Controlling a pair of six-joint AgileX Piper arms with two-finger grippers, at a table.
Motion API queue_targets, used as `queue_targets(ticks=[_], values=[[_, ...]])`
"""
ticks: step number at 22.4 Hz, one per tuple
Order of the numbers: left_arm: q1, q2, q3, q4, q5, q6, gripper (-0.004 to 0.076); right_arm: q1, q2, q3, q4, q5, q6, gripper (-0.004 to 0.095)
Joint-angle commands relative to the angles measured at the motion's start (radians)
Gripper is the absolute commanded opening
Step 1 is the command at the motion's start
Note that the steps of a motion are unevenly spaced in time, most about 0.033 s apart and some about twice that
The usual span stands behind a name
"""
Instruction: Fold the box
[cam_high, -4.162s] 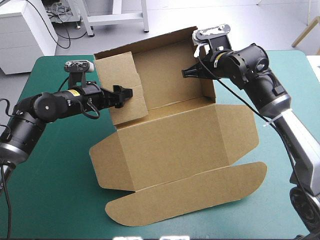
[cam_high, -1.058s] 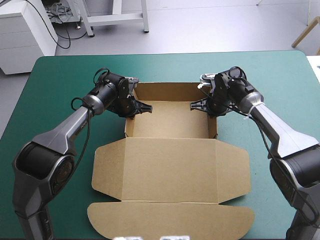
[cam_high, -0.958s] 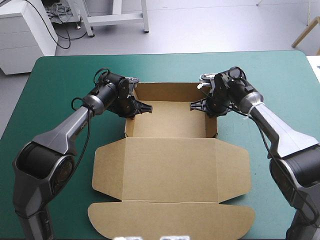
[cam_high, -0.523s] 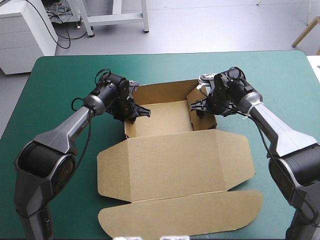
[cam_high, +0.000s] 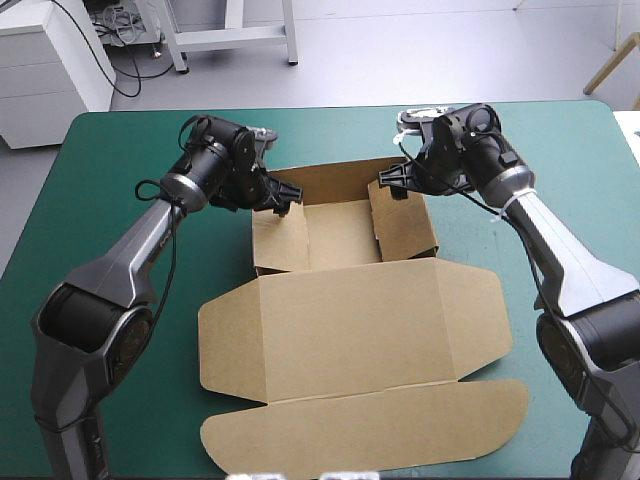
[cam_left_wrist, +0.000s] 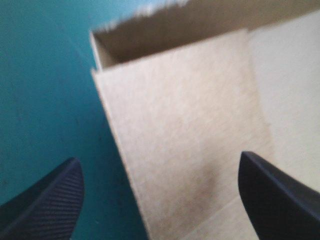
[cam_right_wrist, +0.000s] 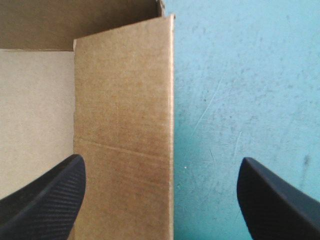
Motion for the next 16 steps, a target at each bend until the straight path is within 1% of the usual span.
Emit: queue_targets(ticks=[1, 4, 5, 6, 8, 9, 10, 11, 12, 13, 16], values=[[-0.002, -0.076, -0.168, -0.019, 0.063, 0.031, 0.0599, -0.007, -0.067, -0.107, -0.013, 0.033, -0.036, 0.0765], [-0.002, -0.104, -0.252, -0.05, 0.063, 0.05, 0.0599, -0.007, -0.1, -0.116, -0.011, 0.033, -0.063, 0.0765], [-0.002, -0.129, -0.278, -0.052, 0.063, 0.09, 0.0593, -0.007, -0.127, -0.115, -0.013, 0.033, -0.084, 0.0765], [-0.002, -0.157, -0.282, -0.031, 0.065, 0.127, 0.0578, -0.007, -0.153, -0.115, -0.013, 0.033, -0.084, 0.0764], [-0.002, -0.205, -0.272, -0.003, 0.065, 0.143, 0.0551, -0.007, -0.19, -0.115, 0.003, 0.033, -0.084, 0.0765], [-0.002, -0.244, -0.254, 0.018, 0.065, 0.159, 0.0518, -0.007, -0.221, -0.115, 0.026, 0.033, -0.095, 0.0765], [-0.002, -0.287, -0.234, 0.031, 0.065, 0.172, 0.0456, -0.007, -0.241, -0.115, 0.048, 0.033, -0.102, 0.0764], [-0.002, -0.339, -0.202, 0.05, 0.065, 0.191, 0.0348, -0.007, -0.264, -0.115, 0.053, 0.033, -0.113, 0.0765], [-0.002, -0.379, -0.173, 0.063, 0.065, 0.203, 0.0206, -0.007, -0.277, -0.115, 0.053, 0.033, -0.113, 0.0765], [-0.002, -0.443, -0.117, 0.111, 0.065, 0.204, 0.0006, -0.007, -0.285, -0.115, 0.053, 0.033, -0.113, 0.0765], [-0.002, -0.596, 0.012, 0.159, 0.065, 0.211, -0.0005, -0.007, -0.283, -0.113, 0.053, 0.033, -0.113, 0.0765]])
